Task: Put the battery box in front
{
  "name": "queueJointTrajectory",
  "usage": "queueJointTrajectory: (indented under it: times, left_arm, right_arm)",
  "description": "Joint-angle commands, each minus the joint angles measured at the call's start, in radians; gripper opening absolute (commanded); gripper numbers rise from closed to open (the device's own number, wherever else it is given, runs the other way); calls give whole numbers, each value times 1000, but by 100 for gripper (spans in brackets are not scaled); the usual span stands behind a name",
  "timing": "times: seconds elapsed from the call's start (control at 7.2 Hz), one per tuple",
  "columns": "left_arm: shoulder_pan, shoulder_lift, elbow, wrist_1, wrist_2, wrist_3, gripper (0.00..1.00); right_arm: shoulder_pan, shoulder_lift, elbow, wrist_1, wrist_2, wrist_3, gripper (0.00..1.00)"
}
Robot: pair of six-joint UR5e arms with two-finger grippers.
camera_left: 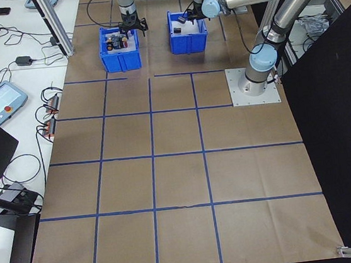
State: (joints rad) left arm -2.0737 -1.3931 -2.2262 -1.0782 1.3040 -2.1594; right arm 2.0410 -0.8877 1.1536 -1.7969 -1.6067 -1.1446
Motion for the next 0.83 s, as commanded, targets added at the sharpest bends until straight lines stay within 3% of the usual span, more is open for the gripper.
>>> queueJointTrajectory:
  times: [0.0,0.14,0.28,0.42,0.69]
  left_arm:
    - [-95,-82,-1,105,1,-82,99]
    - [-117,-115,-4,116,3,-79,99]
    - [-129,-125,-3,116,3,-74,99]
    - [-134,-126,-3,116,4,-74,99]
    - [-134,-153,-3,122,8,-77,99]
  right_arm:
    - [1,-16,84,-122,-2,5,98]
    - [1,-16,84,-121,-4,3,76]
    - [1,-17,83,-118,-21,2,44]
    - [1,-17,77,-116,-50,-3,22]
    - [-7,-29,63,-116,-48,-9,6]
